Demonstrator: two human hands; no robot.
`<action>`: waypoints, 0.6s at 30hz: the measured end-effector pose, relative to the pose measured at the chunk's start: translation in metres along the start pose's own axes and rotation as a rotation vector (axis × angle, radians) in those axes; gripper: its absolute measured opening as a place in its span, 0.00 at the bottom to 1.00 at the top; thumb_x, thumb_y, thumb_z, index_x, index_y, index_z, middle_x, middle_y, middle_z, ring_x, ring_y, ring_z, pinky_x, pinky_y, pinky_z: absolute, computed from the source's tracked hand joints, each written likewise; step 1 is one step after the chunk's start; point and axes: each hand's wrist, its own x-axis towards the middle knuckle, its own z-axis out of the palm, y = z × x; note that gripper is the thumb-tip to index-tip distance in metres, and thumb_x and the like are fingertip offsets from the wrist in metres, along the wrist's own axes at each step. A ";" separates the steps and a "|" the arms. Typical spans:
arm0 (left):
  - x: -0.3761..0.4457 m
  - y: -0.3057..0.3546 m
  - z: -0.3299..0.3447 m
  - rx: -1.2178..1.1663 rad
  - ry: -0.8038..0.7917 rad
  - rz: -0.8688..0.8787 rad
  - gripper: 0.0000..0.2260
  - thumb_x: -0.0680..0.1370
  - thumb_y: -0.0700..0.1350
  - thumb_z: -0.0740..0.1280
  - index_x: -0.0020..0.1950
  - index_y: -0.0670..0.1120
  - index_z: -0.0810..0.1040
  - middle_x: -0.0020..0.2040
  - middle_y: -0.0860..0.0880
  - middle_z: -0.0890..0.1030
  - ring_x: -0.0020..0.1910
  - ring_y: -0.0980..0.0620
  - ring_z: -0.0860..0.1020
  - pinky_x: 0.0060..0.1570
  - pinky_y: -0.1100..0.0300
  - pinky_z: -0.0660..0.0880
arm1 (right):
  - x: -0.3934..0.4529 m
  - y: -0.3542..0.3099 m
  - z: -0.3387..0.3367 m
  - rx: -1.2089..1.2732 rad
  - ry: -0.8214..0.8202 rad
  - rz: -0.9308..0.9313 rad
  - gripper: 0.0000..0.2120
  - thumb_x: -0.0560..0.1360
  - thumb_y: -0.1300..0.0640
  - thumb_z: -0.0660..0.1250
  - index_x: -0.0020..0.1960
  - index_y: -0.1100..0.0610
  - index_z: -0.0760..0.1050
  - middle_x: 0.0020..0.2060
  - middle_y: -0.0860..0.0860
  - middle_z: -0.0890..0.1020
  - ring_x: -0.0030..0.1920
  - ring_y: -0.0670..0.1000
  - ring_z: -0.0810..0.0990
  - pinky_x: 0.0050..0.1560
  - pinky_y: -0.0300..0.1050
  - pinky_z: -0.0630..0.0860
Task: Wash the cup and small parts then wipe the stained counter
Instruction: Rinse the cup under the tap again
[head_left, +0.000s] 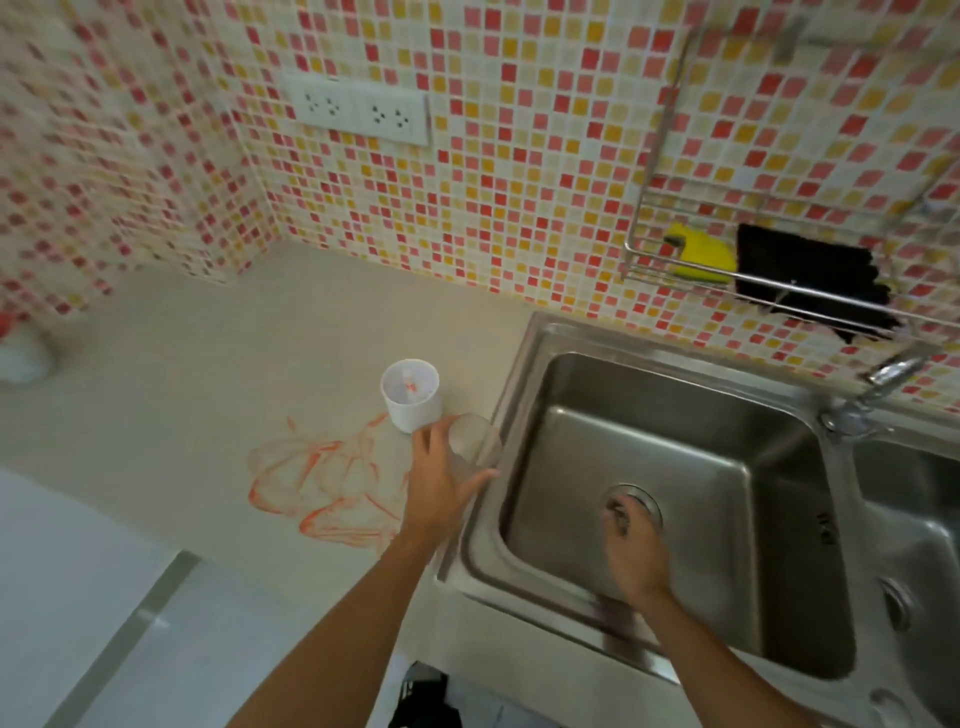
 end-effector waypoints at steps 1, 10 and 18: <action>0.001 -0.010 -0.005 -0.019 -0.007 0.012 0.39 0.67 0.55 0.77 0.72 0.45 0.63 0.69 0.43 0.64 0.67 0.46 0.66 0.66 0.53 0.67 | 0.001 -0.015 0.009 0.021 0.012 -0.010 0.15 0.77 0.58 0.65 0.64 0.60 0.75 0.58 0.59 0.81 0.58 0.60 0.78 0.60 0.53 0.73; 0.012 -0.045 -0.029 -0.093 -0.029 -0.079 0.41 0.63 0.61 0.76 0.71 0.47 0.66 0.65 0.49 0.72 0.64 0.50 0.68 0.64 0.56 0.67 | 0.004 -0.084 0.056 0.084 0.076 -0.039 0.17 0.78 0.58 0.65 0.66 0.57 0.74 0.61 0.55 0.80 0.62 0.56 0.77 0.64 0.50 0.71; 0.034 -0.037 -0.064 -0.058 0.203 0.149 0.21 0.78 0.56 0.61 0.66 0.45 0.69 0.60 0.49 0.69 0.57 0.49 0.70 0.59 0.53 0.71 | 0.028 -0.170 0.068 0.345 -0.047 -0.066 0.20 0.76 0.61 0.69 0.67 0.58 0.73 0.61 0.51 0.78 0.62 0.48 0.75 0.59 0.37 0.68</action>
